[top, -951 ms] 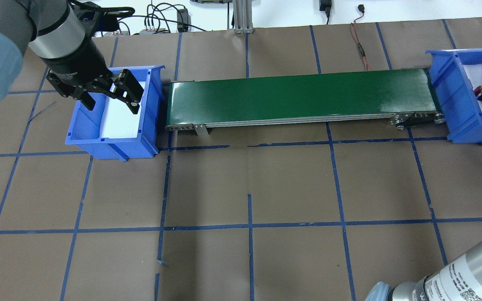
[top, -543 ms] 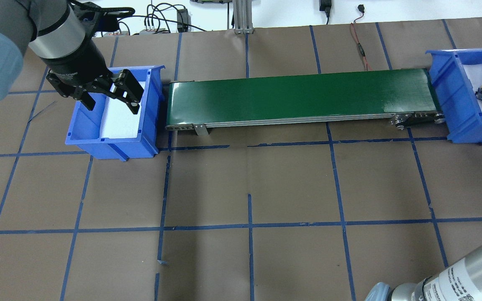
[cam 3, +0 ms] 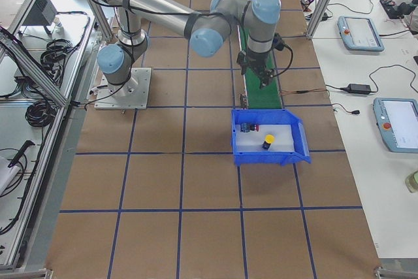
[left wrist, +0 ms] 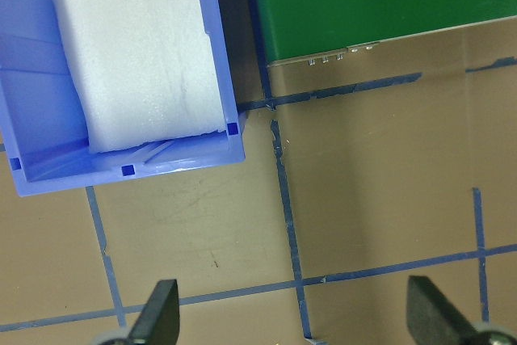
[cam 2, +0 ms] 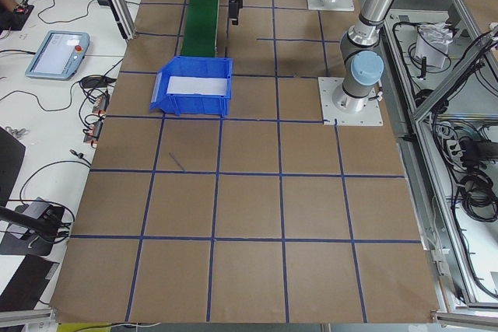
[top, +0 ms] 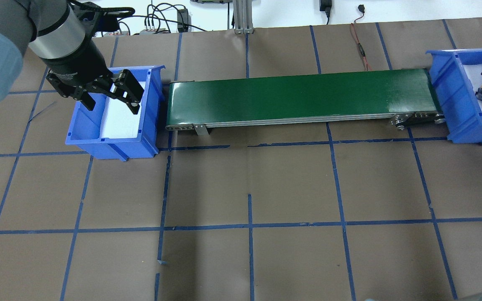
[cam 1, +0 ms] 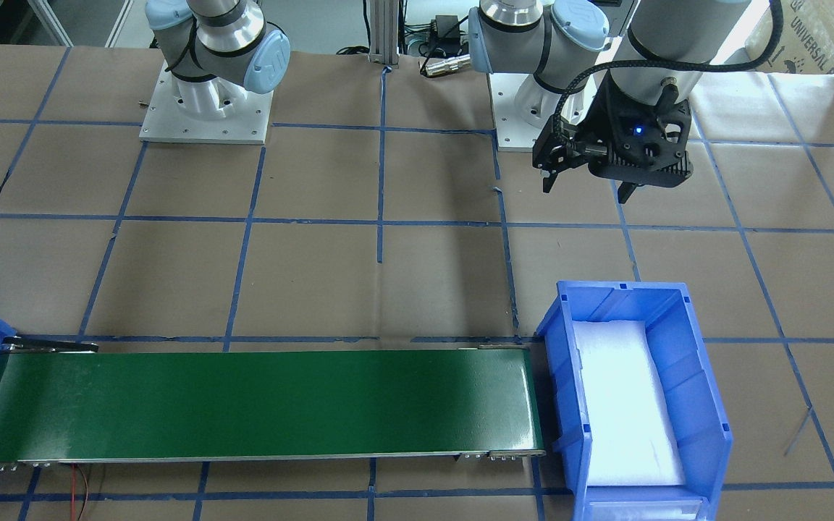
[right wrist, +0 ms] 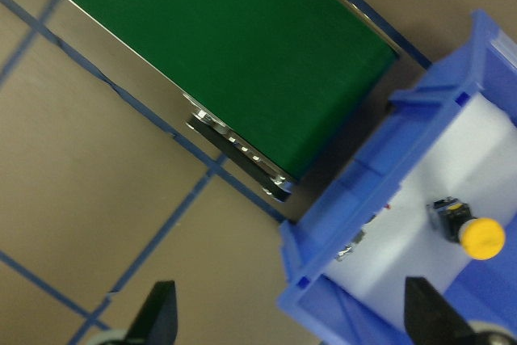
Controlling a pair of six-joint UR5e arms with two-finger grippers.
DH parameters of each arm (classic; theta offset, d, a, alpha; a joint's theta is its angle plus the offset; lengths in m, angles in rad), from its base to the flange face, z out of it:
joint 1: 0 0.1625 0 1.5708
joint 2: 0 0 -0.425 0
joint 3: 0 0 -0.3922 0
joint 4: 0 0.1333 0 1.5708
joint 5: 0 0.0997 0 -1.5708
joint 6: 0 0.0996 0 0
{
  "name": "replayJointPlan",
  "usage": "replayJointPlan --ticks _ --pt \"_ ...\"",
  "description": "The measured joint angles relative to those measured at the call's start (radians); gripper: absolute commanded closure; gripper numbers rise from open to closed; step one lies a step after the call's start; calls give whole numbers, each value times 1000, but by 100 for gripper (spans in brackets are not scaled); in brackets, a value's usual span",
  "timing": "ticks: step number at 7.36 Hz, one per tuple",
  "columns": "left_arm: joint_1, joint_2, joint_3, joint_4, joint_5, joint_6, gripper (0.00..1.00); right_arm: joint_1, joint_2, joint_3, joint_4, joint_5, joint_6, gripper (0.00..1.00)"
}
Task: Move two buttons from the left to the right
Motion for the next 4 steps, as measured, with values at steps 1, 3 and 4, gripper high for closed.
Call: replayJointPlan --ticks 1,3,4 --pt "0 0 0 0 0 1 0 100 -46 5 71 5 170 0" --pt "0 0 0 0 0 0 0 326 -89 9 142 14 518 0" --pt "0 0 0 0 0 0 0 433 -95 13 150 15 667 0"
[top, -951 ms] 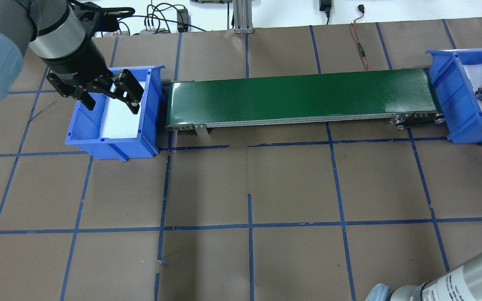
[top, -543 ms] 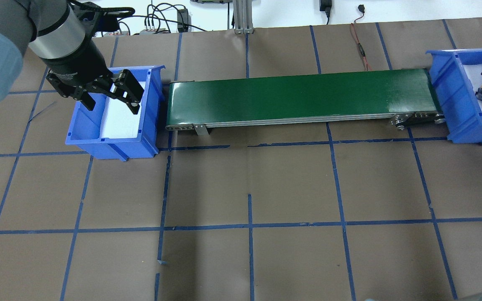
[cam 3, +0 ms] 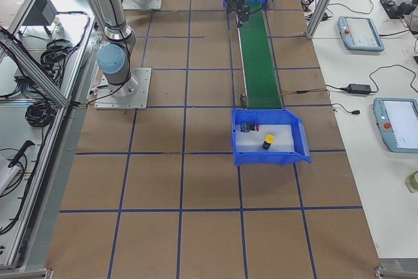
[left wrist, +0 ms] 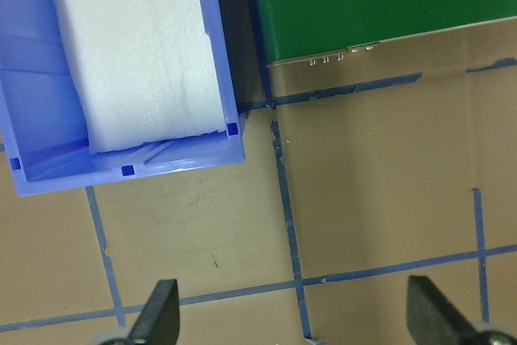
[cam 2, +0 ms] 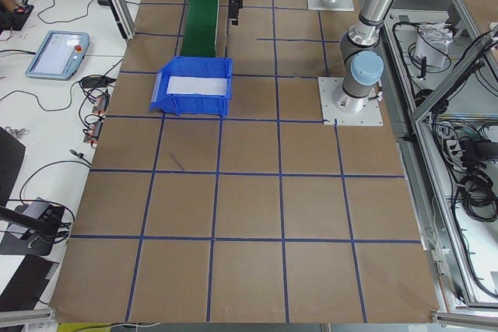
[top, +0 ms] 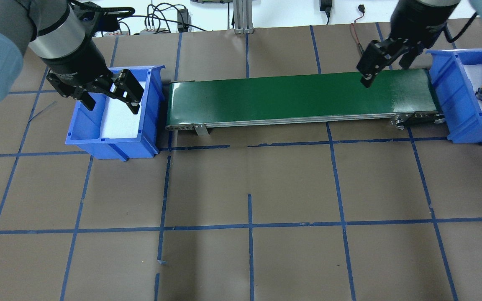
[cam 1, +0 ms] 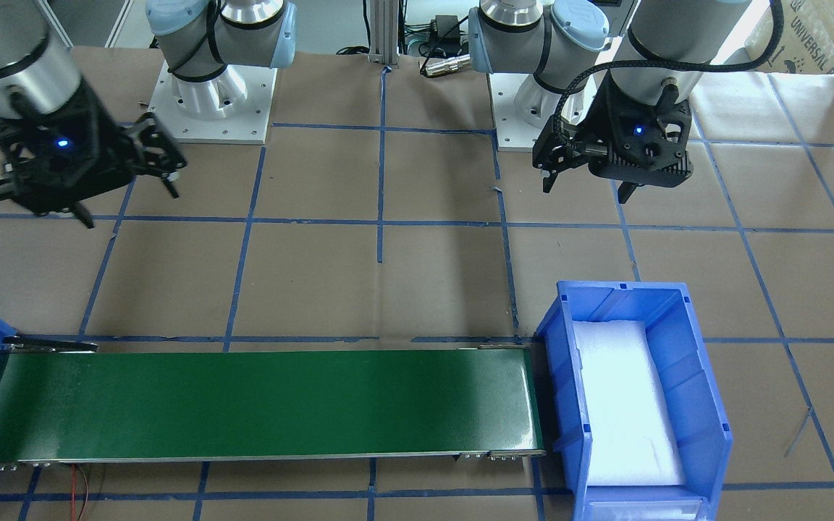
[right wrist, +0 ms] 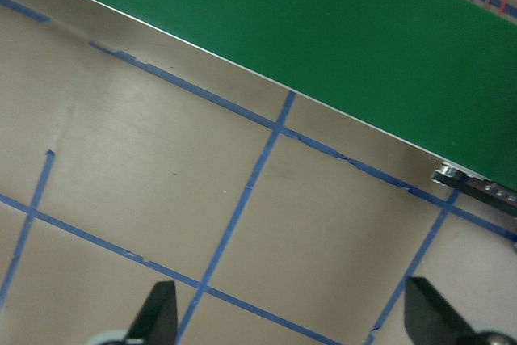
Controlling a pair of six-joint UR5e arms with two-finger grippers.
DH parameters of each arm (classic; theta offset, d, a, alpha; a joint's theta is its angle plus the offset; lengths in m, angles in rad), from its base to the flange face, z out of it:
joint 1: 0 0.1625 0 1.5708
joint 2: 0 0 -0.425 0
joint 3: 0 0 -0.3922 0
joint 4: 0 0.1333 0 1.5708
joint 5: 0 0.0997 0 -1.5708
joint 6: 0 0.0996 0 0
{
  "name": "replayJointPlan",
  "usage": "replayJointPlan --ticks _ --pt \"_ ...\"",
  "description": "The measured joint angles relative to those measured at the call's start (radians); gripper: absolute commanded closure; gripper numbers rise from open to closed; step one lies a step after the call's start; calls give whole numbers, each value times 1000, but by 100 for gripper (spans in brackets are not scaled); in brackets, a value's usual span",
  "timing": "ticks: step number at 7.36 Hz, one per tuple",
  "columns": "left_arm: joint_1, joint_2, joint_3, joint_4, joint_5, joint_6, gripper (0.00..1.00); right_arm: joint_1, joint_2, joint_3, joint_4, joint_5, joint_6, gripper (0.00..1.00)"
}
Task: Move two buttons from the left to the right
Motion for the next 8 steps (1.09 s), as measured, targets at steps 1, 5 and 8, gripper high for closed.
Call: replayJointPlan --ticks 1,5,8 --pt "0 0 0 0 0 0 0 75 -8 17 -1 2 94 0" --pt "0 1 -1 -1 0 0 0 74 -47 78 -15 -5 266 0" --pt "0 0 -1 -1 0 0 0 39 -49 72 -18 -12 350 0"
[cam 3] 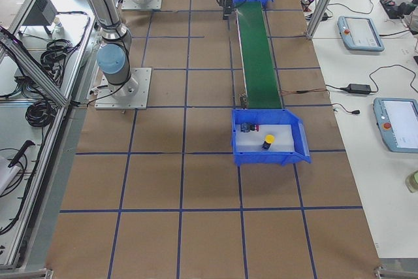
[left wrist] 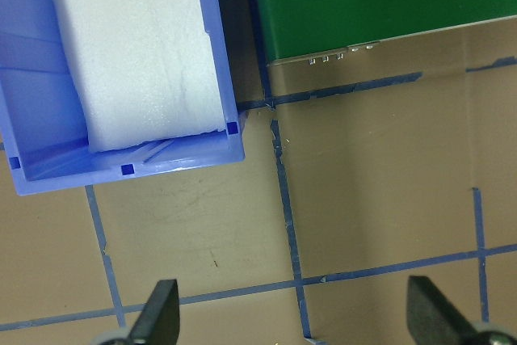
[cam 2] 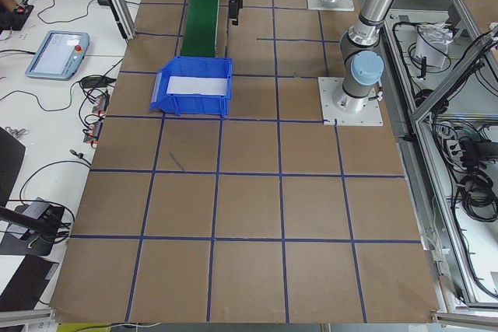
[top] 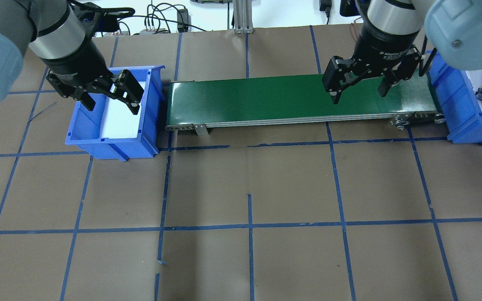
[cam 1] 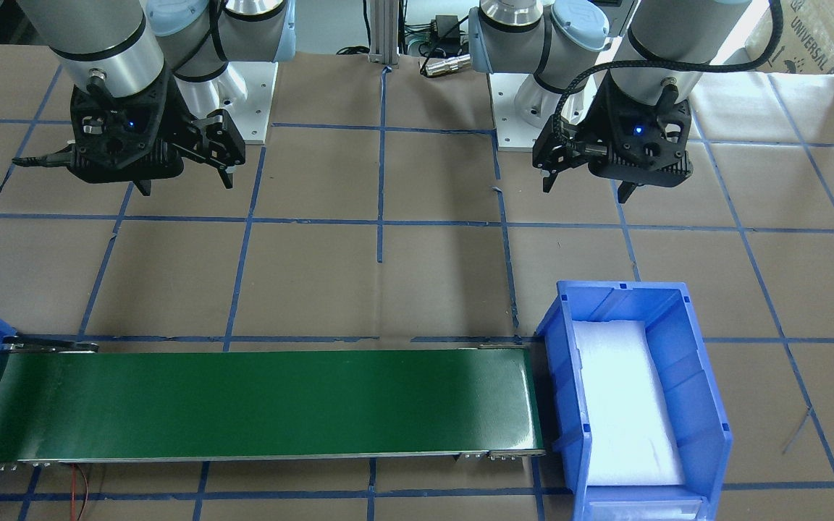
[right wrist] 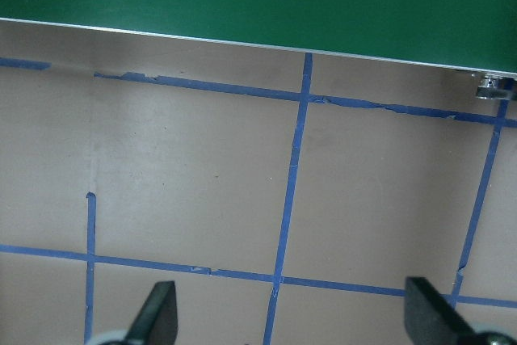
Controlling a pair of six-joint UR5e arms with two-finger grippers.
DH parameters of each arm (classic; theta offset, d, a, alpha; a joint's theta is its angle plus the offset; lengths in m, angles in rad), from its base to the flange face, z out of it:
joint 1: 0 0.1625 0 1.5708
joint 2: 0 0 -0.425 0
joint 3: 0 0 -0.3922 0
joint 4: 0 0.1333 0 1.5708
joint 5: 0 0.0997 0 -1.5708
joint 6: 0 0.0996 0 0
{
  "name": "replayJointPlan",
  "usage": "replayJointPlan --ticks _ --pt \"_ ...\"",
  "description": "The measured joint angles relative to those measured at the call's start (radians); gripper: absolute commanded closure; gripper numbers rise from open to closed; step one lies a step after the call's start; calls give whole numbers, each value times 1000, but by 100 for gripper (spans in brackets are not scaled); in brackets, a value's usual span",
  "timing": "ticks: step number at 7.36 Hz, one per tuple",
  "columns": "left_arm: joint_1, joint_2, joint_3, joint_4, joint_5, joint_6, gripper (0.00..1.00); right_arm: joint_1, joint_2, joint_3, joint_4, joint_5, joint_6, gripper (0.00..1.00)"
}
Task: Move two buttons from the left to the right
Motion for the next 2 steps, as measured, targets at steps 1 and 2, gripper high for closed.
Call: replayJointPlan --ticks 1,2 --pt "0 0 0 0 0 0 0 -2 -1 -6 -3 -2 6 0" --pt "0 0 0 0 0 0 0 -3 -1 -9 -6 -3 6 0"
